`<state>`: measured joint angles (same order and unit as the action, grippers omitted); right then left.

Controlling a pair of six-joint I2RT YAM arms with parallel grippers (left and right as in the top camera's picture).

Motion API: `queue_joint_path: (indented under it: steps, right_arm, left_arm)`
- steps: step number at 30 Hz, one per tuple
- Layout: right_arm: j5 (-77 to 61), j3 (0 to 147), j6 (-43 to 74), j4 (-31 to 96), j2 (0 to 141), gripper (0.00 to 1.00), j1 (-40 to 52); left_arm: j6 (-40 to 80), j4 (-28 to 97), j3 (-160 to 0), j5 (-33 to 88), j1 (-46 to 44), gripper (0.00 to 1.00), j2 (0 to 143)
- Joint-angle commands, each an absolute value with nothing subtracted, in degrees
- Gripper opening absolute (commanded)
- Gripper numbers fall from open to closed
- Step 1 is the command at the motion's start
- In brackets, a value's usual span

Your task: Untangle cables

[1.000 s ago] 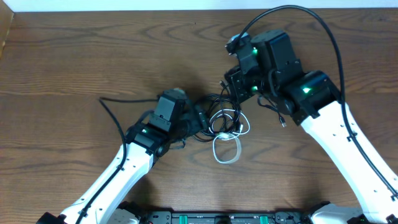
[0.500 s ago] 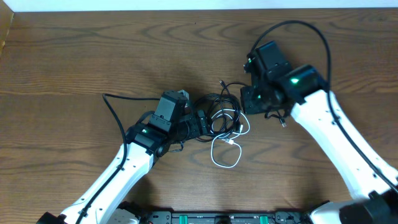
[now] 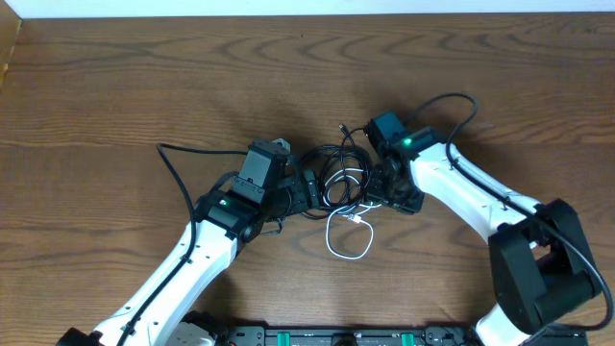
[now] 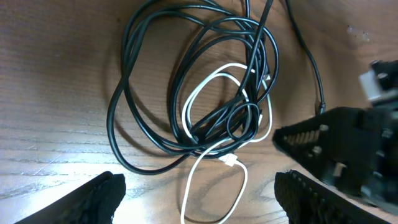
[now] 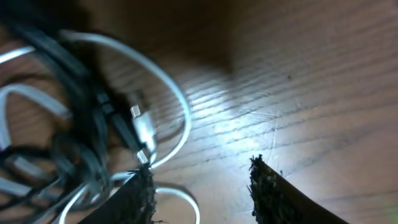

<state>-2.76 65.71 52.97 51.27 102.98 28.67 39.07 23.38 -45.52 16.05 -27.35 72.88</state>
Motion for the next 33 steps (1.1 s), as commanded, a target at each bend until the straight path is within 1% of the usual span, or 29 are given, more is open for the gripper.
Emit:
queue_joint_path:
  steps: [1, 7, 11, 16, 18, 20, 25, 28, 30, 32, 33]
  right_arm:
    - [-1.65, 62.17, 62.57, 48.4, 104.71, 0.44, 28.64]
    - [-1.58, 58.96, 66.5, 44.01, 104.92, 0.43, 28.71]
    - [-1.61, 58.33, 66.96, 43.27, 104.95, 0.41, 28.71]
    - [-1.65, 58.3, 70.39, 42.35, 105.12, 0.45, 28.99]
    - [-1.63, 58.3, 70.46, 41.67, 105.12, 0.43, 29.61]
    - [-1.39, 58.3, 70.15, 41.65, 105.12, 0.37, 30.46]
    - [2.7, 57.87, 69.69, 43.22, 105.14, 0.31, 33.54]
    - [2.68, 56.18, 71.57, 42.76, 105.25, 0.21, 34.52]
    - [2.5, 54.33, 72.2, 41.21, 105.49, 0.19, 34.57]
    - [0.91, 52.88, 72.18, 39.72, 105.97, 0.13, 34.39]
    - [0.25, 52.64, 72.18, 39.51, 106.08, 0.07, 34.22]
  left_arm:
    - [38.37, 23.53, -46.19, 14.87, -27.35, 0.84, 73.1]
    - [38.37, 23.55, -46.19, 14.15, -27.35, 0.84, 73.1]
    - [38.37, 23.55, -46.19, 14.02, -27.35, 0.84, 73.1]
    - [38.37, 23.55, -46.19, 14.02, -27.35, 0.83, 73.1]
    - [38.37, 23.55, -46.19, 14.02, -27.35, 0.83, 73.1]
    - [38.37, 23.62, -46.19, 14.02, -27.35, 0.83, 73.1]
    - [38.37, 24.16, -46.19, 14.02, -27.35, 0.83, 73.1]
    - [38.37, 25.1, -46.19, 14.02, -27.35, 0.83, 73.1]
    - [38.37, 25.87, -46.19, 14.02, -27.35, 0.83, 73.1]
    - [38.37, 26.61, -46.19, 14.02, -27.35, 0.84, 73.1]
    - [38.37, 26.98, -46.19, 14.02, -27.35, 0.84, 73.1]
